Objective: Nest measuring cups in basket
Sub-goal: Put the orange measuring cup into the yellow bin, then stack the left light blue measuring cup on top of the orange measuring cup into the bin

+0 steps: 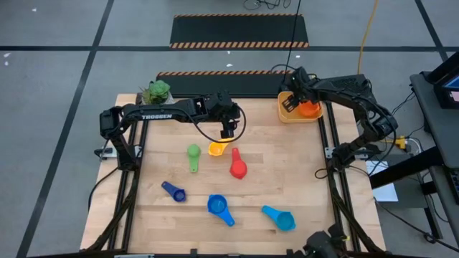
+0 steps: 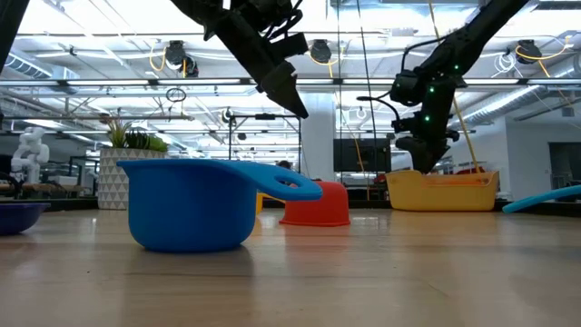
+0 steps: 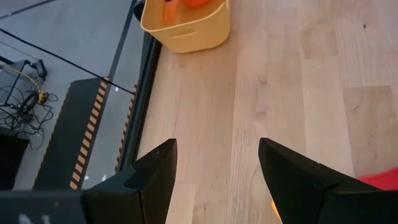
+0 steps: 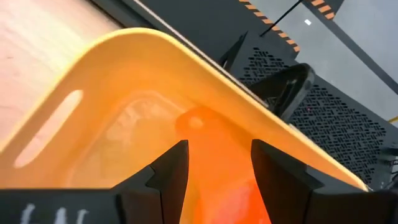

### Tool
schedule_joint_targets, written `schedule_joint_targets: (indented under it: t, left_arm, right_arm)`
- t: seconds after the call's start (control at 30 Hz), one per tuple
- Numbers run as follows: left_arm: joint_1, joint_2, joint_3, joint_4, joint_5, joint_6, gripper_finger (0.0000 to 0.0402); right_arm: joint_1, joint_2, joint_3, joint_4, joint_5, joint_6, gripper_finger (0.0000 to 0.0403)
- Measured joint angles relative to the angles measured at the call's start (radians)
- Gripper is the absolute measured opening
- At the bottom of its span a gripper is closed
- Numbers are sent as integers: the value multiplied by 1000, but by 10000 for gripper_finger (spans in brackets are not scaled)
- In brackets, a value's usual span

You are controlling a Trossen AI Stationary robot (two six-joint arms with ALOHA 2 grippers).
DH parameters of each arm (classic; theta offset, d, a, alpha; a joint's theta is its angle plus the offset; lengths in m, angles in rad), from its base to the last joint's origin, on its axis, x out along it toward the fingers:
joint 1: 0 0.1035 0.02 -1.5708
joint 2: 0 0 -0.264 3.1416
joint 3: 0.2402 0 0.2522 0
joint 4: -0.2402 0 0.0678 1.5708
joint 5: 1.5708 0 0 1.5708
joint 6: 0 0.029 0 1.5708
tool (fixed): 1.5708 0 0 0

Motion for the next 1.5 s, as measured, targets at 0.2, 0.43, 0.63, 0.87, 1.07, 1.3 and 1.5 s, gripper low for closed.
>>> schedule_joint_targets:
  t: [0.2, 0.43, 0.63, 0.87, 1.07, 1.3, 1.5]
  left_arm:
    - [0, 0, 0, -1, 0, 0, 230]
    - [0, 0, 0, -4, 0, 0, 230]
    - [-1, -13, 0, -82, 0, 2, 230]
    - [-38, -124, 0, -302, 2, -60, 230]
    - [-115, -173, 0, -367, 3, -122, 230]
    - [-294, -174, -46, -383, 5, -171, 230]
    - [-472, -174, -114, -384, 5, -193, 230]
  right_arm:
    - [46, -18, 0, -5, 9, 19, 166]
    - [111, -86, 0, -61, 102, 93, 166]
    - [232, -176, -1, -156, 111, 202, 167]
    - [481, -360, -90, -127, 111, 280, 167]
    - [707, -484, -214, -50, 106, 335, 167]
    - [895, -524, -313, 30, 82, 313, 167]
    - [961, -525, -313, 80, 86, 307, 167]
